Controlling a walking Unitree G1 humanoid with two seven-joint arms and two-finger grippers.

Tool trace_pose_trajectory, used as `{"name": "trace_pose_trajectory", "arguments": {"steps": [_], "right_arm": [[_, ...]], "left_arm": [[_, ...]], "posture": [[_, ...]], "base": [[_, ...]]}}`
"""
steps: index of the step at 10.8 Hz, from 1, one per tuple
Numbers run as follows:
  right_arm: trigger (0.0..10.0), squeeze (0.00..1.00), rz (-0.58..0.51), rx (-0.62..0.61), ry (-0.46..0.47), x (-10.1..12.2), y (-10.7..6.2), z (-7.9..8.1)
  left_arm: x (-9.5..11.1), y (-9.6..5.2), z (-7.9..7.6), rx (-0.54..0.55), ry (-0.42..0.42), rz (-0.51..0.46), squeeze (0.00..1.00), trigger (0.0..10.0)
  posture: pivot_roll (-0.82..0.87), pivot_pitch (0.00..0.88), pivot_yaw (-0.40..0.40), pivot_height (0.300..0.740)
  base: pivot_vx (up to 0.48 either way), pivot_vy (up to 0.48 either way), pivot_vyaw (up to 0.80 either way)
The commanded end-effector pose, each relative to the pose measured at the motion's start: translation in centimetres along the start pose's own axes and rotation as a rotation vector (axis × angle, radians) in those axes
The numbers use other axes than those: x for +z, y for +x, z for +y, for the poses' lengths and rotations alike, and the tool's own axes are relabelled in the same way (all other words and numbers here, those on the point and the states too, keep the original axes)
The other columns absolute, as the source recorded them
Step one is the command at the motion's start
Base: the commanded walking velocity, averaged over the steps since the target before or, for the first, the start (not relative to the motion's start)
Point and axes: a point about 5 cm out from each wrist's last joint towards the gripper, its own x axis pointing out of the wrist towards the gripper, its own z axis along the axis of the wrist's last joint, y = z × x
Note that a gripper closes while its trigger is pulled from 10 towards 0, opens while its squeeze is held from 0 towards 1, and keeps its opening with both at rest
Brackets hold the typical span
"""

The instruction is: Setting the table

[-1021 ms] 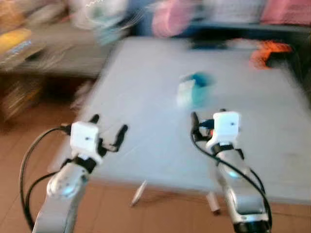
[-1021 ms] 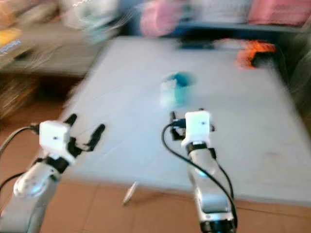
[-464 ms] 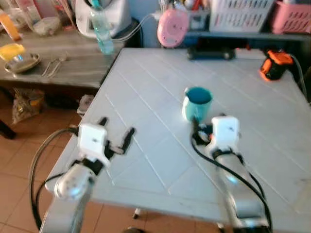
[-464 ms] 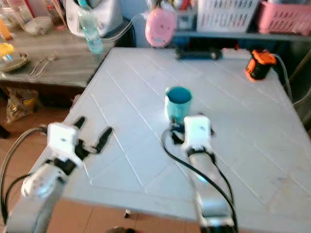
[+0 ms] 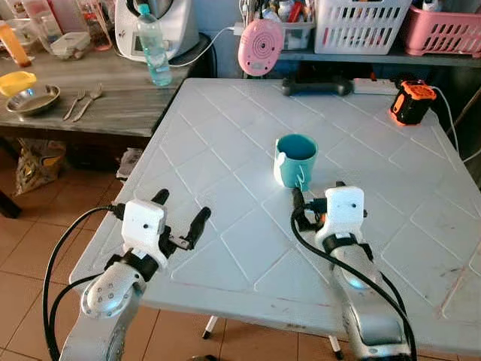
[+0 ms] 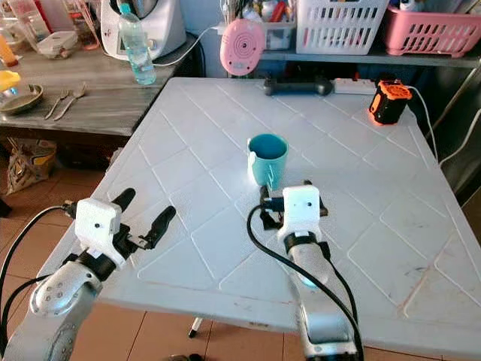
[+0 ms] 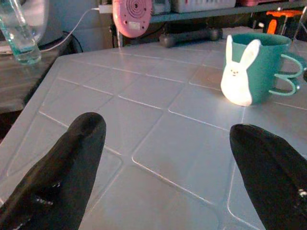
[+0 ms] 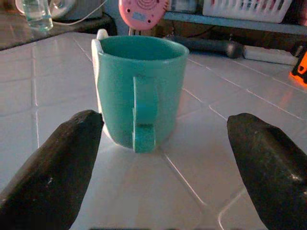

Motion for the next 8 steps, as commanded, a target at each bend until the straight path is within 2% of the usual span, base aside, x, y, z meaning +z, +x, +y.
{"name": "trace_pose_trajectory", "arguments": {"steps": [1, 3, 4, 5, 6, 7, 8], "right_arm": [[10.0, 0.0, 0.002, 0.011, 0.017, -0.1, 0.2, 0.3], [10.0, 0.0, 0.004, 0.031, 0.033, 0.0, 0.7, 0.1], [8.2, 0.0, 0.003, 0.028, 0.042, 0.0, 1.0, -0.1], [0.0, 0.0, 0.003, 0.027, 0.059, 0.0, 1.3, -0.1], [0.0, 0.0, 0.003, 0.031, 0.066, 0.0, 1.6, 0.1], [4.5, 0.0, 0.0, 0.035, 0.073, 0.2, 1.8, 0.5], [10.0, 0.0, 0.002, 0.029, 0.065, 0.0, 1.8, 0.7]], "left_arm": [[0.2, -0.1, 0.3, 0.002, 0.018, -0.002, 0.0, 10.0], [-0.1, -0.1, 0.3, 0.0, 0.021, 0.009, 0.0, 10.0], [0.0, 0.0, 0.1, -0.004, 0.015, 0.005, 0.0, 10.0], [0.0, 0.0, 0.0, -0.007, 0.013, 0.005, 0.0, 10.0], [0.0, 0.1, 0.0, -0.01, 0.012, 0.004, 0.0, 10.0], [0.0, 0.1, 0.0, -0.009, 0.013, 0.005, 0.0, 10.0], [-0.1, 0.0, 0.1, -0.004, 0.015, 0.007, 0.0, 10.0]], "posture": [[0.07, 0.095, 0.061, 0.74], [0.07, 0.098, 0.064, 0.74], [0.07, 0.098, 0.064, 0.74], [0.07, 0.1, 0.064, 0.74], [0.08, 0.102, 0.061, 0.74], [0.08, 0.1, 0.06, 0.74], [0.08, 0.1, 0.06, 0.74]], "base": [[0.0, 0.0, 0.0], [0.0, 0.0, 0.0], [0.0, 0.0, 0.0], [0.0, 0.0, 0.0], [0.0, 0.0, 0.0], [0.0, 0.0, 0.0], [0.0, 0.0, 0.0]]}}
